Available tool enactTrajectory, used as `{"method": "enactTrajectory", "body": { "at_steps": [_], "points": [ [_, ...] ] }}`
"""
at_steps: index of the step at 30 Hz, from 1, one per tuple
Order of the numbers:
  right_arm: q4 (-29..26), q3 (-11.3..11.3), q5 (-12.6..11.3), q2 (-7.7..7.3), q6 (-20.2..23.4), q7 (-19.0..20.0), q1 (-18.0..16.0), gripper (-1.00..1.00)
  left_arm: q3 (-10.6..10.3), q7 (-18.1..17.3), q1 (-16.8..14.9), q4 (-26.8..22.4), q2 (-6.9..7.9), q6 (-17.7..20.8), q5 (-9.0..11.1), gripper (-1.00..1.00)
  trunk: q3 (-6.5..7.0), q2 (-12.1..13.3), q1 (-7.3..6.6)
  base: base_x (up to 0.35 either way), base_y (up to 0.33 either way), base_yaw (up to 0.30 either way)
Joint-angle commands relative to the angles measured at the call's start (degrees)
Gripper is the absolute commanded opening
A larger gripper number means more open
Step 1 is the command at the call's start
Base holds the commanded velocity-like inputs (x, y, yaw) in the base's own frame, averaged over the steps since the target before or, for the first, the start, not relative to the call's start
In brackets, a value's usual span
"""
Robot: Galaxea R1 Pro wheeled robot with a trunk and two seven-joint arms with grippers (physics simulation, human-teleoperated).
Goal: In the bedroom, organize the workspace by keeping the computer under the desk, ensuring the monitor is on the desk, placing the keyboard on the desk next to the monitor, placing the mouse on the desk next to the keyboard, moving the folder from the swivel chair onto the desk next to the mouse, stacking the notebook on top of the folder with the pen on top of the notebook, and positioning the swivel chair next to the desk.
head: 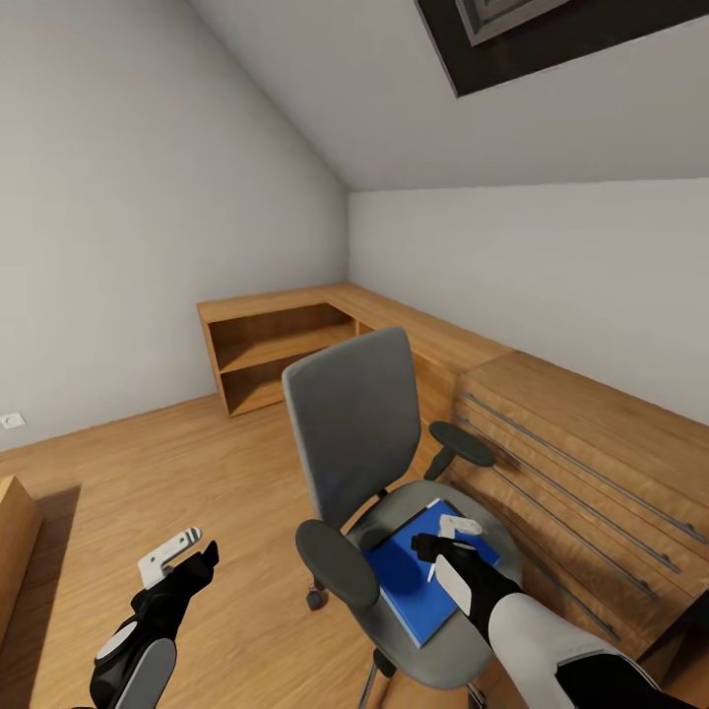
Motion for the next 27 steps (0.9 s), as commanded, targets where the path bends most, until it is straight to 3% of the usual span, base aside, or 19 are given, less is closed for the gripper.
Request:
{"method": "enactTrajectory", "body": {
  "at_steps": [1,10,24,27],
  "points": [
    [-0.1,0.5,-0.5,-0.03,0.3,-0.4,0.0,1.0,-0.1,0.5,0.0,-0.1,0.06,0.1,0.3,1.0,-0.06,0.0,0.0,0.0,0.0,0.0],
    [-0.1,0.4,-0.5,-0.03,0.3,-0.4,0.0,1.0,-0.1,0.5,0.0,-0.1,0.06,0.1,0.3,1.0,-0.06,0.0,0.0,0.0,0.0,0.0],
    [-0.1,0.5,-0.5,-0.07,0.3,-0.4,0.0,1.0,-0.1,0.5,0.0,-0.2,0.06,0.1,0.3,1.0,-2.57,-5.6,3.07,0.0,0.0,0.0],
    [-0.1,0.5,-0.4,-0.07,0.3,-0.4,0.0,1.0,-0.1,0.5,0.0,-0.2,0.06,0.1,0.3,1.0,-2.57,-5.6,3.07,0.0,0.0,0.0]
  ]
}}
